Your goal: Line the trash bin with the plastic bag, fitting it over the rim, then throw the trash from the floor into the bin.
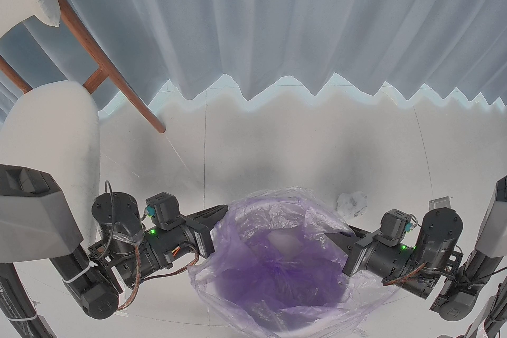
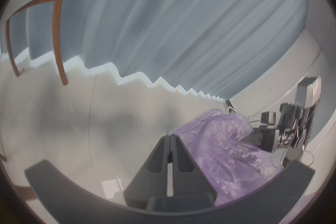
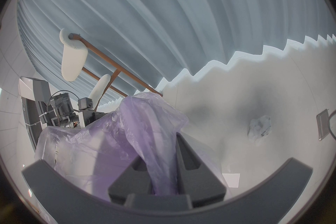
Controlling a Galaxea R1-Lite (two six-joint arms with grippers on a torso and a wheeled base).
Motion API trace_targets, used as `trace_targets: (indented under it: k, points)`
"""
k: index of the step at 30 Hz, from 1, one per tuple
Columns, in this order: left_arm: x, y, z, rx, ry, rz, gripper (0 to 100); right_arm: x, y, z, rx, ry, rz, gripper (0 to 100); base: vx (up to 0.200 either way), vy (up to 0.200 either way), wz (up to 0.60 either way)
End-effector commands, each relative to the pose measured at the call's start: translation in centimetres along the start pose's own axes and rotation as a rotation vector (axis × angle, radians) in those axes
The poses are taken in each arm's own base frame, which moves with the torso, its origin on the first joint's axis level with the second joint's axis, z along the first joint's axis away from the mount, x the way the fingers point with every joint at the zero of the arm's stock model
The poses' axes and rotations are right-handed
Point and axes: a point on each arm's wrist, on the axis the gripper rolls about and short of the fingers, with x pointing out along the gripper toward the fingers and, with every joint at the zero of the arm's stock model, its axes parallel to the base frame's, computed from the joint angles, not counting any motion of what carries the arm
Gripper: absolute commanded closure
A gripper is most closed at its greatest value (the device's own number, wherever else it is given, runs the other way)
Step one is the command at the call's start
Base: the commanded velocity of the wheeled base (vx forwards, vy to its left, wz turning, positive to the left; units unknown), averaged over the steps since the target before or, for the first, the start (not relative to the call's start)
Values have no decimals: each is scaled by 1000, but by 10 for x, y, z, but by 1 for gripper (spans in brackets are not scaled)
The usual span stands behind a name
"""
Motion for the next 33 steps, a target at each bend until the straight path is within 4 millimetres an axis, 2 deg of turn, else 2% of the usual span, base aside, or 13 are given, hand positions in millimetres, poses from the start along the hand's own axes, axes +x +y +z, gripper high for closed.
trace_targets:
  k: [1,18,33]
  points:
    - [-3,0,7,-74,-23,-7,100,-3,0,8,5,-41,13,100,0,0,0]
    - [1,0,11,-464,-42,-27,100,-12,-8,25,58,-80,74,100,0,0,0]
    - [-2,0,13,-528,-48,-24,100,-14,-14,32,61,-105,75,100,0,0,0]
